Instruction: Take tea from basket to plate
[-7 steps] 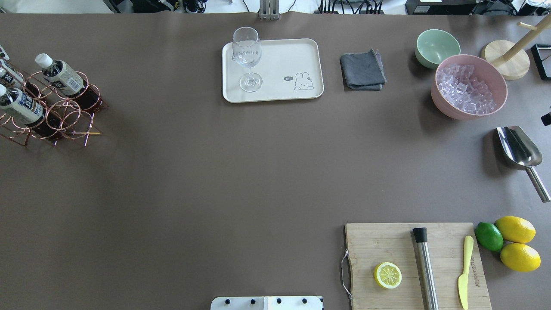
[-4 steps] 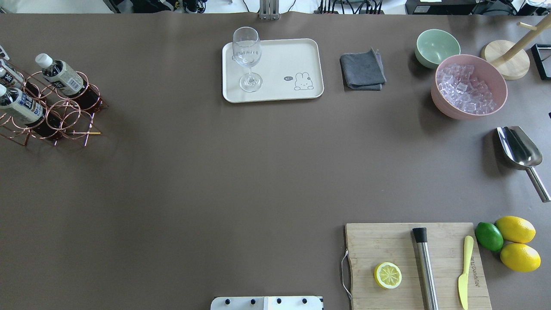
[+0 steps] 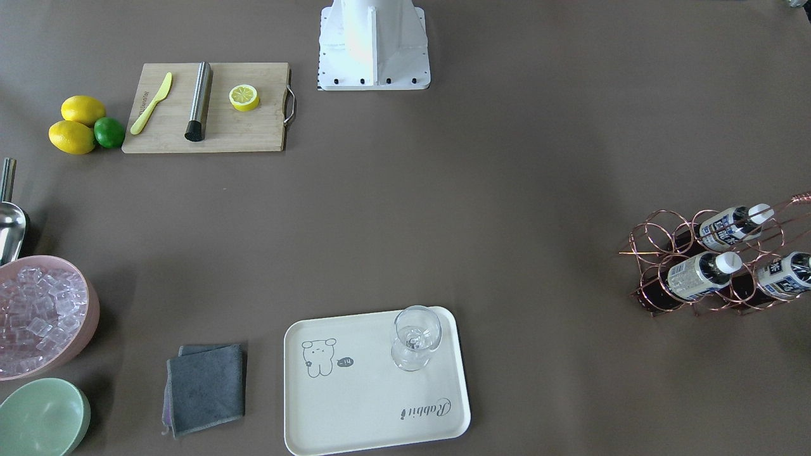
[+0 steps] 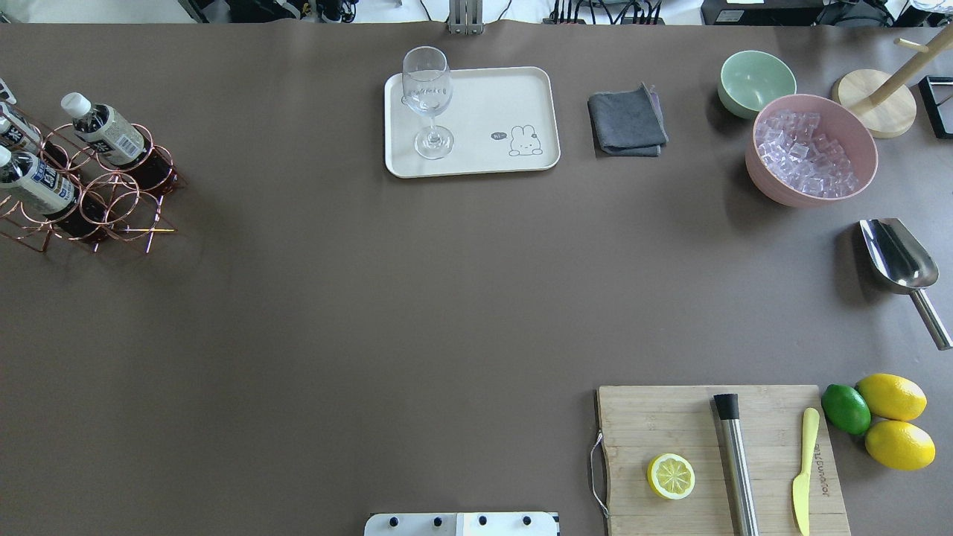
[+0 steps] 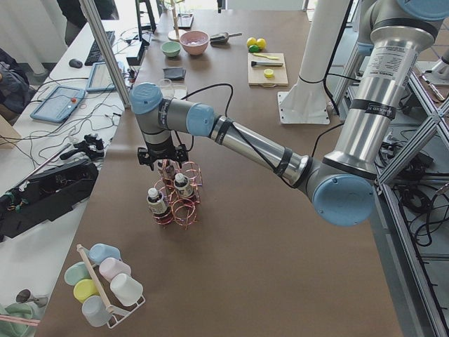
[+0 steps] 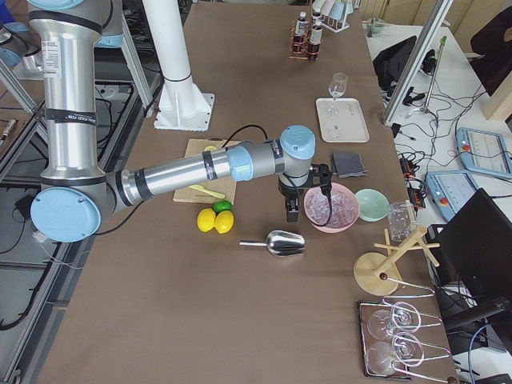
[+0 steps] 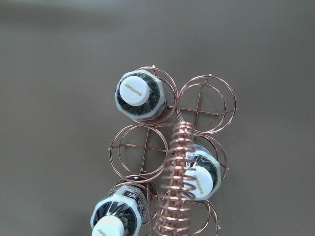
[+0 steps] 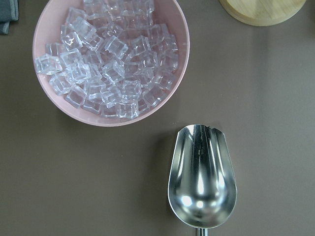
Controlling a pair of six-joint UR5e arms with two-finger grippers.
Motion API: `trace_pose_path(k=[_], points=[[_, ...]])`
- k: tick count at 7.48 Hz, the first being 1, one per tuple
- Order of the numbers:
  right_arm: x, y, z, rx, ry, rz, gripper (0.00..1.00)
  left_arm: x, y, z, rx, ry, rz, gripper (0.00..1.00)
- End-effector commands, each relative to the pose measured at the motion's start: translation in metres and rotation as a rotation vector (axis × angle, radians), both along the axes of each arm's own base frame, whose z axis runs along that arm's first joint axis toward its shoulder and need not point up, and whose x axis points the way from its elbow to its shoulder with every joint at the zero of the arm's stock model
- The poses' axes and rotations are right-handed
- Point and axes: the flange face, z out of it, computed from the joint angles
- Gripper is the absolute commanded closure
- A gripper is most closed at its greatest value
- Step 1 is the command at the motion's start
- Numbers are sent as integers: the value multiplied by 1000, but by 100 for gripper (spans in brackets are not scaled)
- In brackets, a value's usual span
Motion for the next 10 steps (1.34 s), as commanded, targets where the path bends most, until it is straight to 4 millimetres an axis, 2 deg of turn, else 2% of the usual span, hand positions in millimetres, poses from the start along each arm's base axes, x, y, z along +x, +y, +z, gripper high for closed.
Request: trace_pose_path(k=[1, 3, 5, 6, 7, 8, 9, 10], points=[[1, 1, -2, 2, 0, 4, 0, 4, -15, -13, -5, -3, 23, 2], [10, 5, 11, -20, 10, 19, 0, 12, -16, -15, 2, -3, 40, 3], [9, 4, 17, -33, 9, 16, 0, 18, -14, -19, 3, -3, 49, 5], [7, 3, 20, -30, 10, 7, 0, 19, -13, -19, -18, -5, 50, 15], [7, 3, 18, -23, 10, 6, 0, 23, -13, -22, -14, -6, 58, 30], [8, 5, 22, -12, 11, -12, 0, 24, -14, -24, -6, -8, 60, 50], [4, 0, 13, 17, 6, -31, 0, 25, -13, -28, 1, -12, 61, 77], [0, 0, 5, 36, -5, -41, 0, 24, -13, -29, 12, -28, 58, 78]])
